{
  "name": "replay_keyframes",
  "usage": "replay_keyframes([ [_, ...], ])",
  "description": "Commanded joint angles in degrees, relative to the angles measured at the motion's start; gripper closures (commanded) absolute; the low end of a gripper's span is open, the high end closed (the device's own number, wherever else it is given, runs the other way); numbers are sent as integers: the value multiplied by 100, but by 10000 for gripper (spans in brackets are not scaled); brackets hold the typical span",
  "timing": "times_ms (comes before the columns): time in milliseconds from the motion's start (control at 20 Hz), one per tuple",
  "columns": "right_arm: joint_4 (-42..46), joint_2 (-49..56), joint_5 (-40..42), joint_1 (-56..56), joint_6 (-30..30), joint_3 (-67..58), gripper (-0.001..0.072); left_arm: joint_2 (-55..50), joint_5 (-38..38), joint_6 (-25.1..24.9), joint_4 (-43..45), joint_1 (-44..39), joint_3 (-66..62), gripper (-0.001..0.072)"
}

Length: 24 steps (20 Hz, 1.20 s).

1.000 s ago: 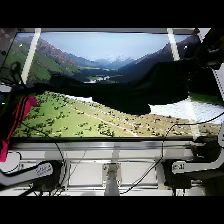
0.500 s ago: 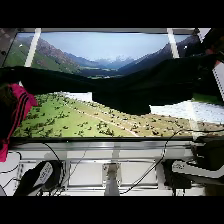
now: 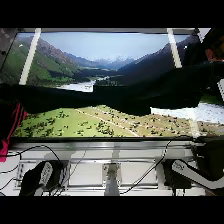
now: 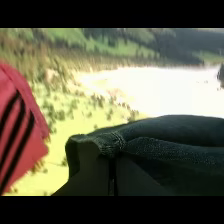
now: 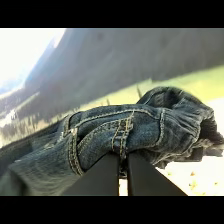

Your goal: Fold the clothes and pants, and hang the long-sleeved shirts on hangers.

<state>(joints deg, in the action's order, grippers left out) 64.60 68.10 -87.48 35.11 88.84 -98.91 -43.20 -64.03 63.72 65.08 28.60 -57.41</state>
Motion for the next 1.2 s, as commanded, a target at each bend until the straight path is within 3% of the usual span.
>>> replay_keyframes([
  [0, -227, -160, 59, 55, -7, 452, 667, -140, -592, 151, -293, -74, 221, 697],
  [100, -251, 33, 435, 57, 24, 505, 668, -662, -643, 144, -940, -72, 219, 697],
  [250, -337, 667, 1040, 61, 634, 498, 668, -1937, -208, 140, -2109, -70, 214, 697],
  [450, -581, 1589, 1714, 61, 2048, 487, 668, -3438, 249, -715, -4325, -44, 103, 698],
  [600, -603, 1836, 1939, 63, 2229, 487, 667, -3652, 273, -1550, -5635, 0, 35, 697],
  [700, -612, 1851, 2065, 96, 2232, 485, 668, -3648, 107, -1792, -6452, 92, -101, 697],
  [900, -621, 1871, 2002, 286, 2291, 356, 668, -3650, 262, -1646, -6570, 201, -413, 698],
  [1150, -439, 1884, 2017, 310, 2496, 356, 667, -3659, 855, -1353, -5963, 192, -413, 698],
])
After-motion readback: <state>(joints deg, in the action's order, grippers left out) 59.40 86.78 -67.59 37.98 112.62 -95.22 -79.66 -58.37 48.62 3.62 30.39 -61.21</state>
